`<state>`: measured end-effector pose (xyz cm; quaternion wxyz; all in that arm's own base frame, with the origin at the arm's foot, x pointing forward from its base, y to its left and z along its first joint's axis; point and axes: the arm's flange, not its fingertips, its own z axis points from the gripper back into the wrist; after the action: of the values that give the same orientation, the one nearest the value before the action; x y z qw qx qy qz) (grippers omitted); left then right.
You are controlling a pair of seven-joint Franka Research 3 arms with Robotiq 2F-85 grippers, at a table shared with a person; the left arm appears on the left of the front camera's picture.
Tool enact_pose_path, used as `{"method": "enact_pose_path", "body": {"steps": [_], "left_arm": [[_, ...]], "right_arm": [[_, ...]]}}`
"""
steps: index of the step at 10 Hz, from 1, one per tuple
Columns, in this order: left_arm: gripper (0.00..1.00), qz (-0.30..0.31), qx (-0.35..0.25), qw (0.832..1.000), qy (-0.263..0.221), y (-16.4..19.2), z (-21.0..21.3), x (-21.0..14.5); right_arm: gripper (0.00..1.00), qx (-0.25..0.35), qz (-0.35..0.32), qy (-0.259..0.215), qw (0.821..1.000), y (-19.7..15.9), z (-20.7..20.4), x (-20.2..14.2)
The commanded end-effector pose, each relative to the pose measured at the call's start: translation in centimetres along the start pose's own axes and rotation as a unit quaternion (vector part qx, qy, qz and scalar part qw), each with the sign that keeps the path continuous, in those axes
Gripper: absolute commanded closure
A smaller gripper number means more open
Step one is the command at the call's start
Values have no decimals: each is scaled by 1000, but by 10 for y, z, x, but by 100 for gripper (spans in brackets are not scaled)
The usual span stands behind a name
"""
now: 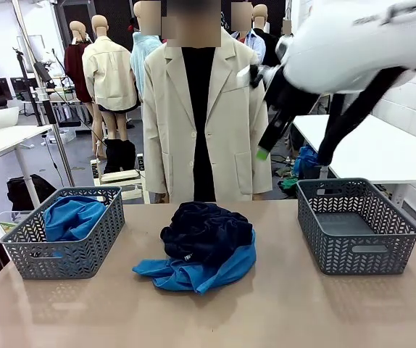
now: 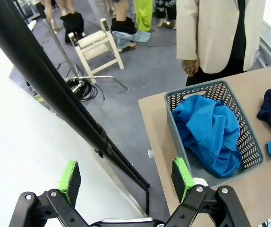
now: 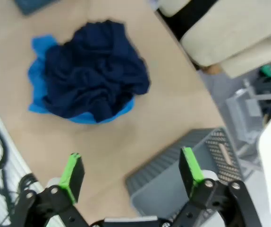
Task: Sort the tops and bottoms.
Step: Lift clothes from the center of the table with your right hand.
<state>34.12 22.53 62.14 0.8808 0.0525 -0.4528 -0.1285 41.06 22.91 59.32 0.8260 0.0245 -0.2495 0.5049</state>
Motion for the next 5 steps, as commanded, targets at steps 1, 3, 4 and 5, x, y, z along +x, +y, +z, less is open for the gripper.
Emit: {"method": "enact_pose_path", "body": {"steps": [1, 3, 4, 5], "left_arm": [[0, 5, -1, 1000, 8, 2, 1, 2], [0, 5, -1, 1000, 8, 2, 1, 2], [0, 5, -1, 1000, 8, 2, 1, 2], [0, 5, -1, 1000, 8, 2, 1, 2]], "right_arm": [[0, 35, 20, 50, 998, -7, -36, 9], [0, 0, 0, 0, 1000, 0, 0, 0], [0, 0, 0, 0, 1000, 0, 0, 0], [0, 0, 0, 0, 1000, 0, 0, 0]]}}
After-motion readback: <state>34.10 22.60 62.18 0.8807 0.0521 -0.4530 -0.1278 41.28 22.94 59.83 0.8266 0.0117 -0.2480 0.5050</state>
